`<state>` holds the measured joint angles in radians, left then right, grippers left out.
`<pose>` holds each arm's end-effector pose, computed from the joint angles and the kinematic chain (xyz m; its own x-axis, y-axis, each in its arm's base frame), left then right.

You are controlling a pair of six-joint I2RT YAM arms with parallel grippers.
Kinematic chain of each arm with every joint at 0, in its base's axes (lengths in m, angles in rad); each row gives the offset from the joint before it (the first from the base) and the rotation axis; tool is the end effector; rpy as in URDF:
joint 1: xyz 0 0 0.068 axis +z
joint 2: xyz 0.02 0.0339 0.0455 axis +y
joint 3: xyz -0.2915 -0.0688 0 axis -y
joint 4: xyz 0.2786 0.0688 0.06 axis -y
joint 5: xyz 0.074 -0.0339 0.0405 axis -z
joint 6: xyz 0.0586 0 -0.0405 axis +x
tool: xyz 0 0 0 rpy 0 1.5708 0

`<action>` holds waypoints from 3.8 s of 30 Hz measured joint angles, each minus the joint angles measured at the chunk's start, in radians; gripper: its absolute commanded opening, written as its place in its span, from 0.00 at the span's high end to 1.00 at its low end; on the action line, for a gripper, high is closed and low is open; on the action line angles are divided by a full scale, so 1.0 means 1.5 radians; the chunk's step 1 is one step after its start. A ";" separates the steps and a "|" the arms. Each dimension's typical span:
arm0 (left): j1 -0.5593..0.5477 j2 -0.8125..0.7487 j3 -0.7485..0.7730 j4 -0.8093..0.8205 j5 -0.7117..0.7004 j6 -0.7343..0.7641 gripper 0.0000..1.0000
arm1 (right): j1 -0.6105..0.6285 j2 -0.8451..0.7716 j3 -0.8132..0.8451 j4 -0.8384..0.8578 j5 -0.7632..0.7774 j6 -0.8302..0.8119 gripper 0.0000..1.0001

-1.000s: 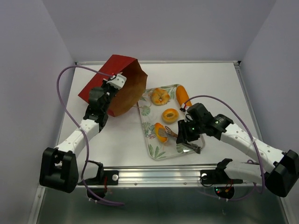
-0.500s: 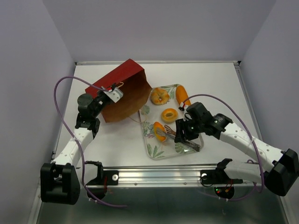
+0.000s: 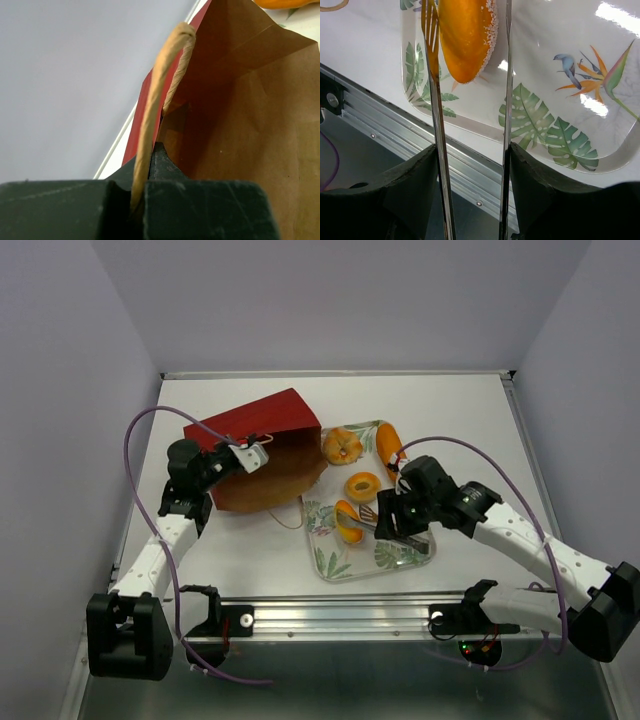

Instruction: Take the fake bread out of the paper bag

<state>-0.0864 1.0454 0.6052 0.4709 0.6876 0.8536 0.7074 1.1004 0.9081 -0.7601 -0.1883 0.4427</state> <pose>0.2664 -0.0604 0.3049 0.5467 0.5372 -0.6423 0.4362 0.4720 0.7661 0.1822 0.1702 0.2718 -0.8684 -0.1888 -0.4585 -0.3861 0.8378 0.3862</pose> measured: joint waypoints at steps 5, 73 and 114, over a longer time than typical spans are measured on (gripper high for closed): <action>0.002 0.000 0.001 -0.025 0.014 0.021 1.00 | 0.000 -0.002 0.021 -0.017 0.021 0.001 0.38; -0.009 0.016 0.060 -0.063 0.000 -0.087 1.00 | 0.187 0.564 0.348 0.489 0.156 -0.421 0.41; -0.025 0.045 0.073 -0.028 -0.049 -0.174 1.00 | 0.206 0.640 0.326 0.669 0.199 -0.472 0.39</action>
<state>-0.1238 1.1126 0.7151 0.4290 0.6136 0.5922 1.0164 2.0602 1.3975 0.2428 0.1097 -0.2657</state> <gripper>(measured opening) 0.030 0.609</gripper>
